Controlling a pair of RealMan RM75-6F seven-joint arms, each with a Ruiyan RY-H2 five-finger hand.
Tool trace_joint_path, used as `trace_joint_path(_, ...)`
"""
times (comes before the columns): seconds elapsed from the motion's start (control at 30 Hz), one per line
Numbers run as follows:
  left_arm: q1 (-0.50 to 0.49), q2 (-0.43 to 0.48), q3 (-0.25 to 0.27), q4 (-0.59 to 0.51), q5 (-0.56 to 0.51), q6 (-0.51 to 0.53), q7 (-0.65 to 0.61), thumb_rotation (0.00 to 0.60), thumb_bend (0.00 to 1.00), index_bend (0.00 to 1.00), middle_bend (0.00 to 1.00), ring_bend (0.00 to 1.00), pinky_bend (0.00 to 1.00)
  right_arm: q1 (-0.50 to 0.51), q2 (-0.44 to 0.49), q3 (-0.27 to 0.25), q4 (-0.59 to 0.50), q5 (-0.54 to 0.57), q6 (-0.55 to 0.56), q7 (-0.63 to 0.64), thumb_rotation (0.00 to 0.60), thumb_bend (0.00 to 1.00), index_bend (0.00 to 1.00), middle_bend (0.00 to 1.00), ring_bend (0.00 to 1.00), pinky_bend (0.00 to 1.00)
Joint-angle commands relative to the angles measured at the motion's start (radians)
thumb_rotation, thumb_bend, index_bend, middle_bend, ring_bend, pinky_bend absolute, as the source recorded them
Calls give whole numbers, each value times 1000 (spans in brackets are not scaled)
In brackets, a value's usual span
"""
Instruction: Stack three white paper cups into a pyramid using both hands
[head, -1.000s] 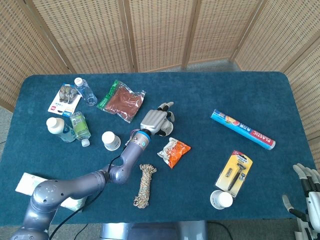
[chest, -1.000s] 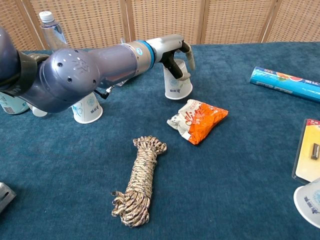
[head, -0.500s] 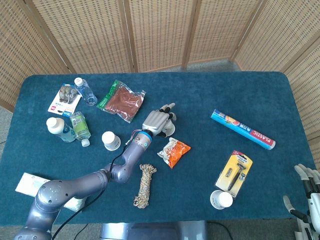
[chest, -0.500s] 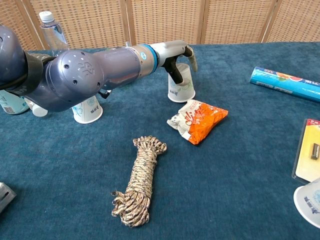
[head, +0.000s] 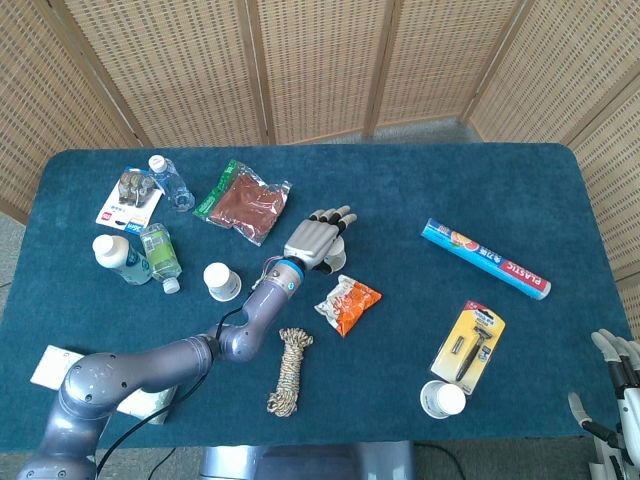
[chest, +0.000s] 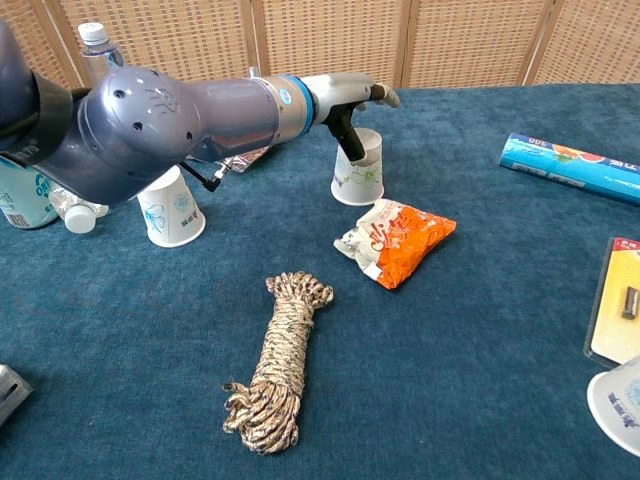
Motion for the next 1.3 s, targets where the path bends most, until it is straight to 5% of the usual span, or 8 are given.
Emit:
trace_joint_path(0.03, 28, 55, 1, -92, 40, 53, -16, 600, 458, 0, 0, 0, 31, 7, 7, -1, -1, -1, -14, 0, 600, 399, 0, 0, 0, 0)
trace_joint_path(0.83, 503, 735, 156, -1023, 481, 443, -233, 600, 458, 0, 0, 0, 0, 258, 133, -48, -48, -231, -282, -9, 600, 402, 0, 0, 0, 0)
trace_joint_path(1.3, 731, 906, 262, -1157, 645, 607, -379, 600, 458, 0, 0, 0, 0, 349, 140, -110, -80, -351, -403, -146, 600, 327, 0, 0, 0, 0)
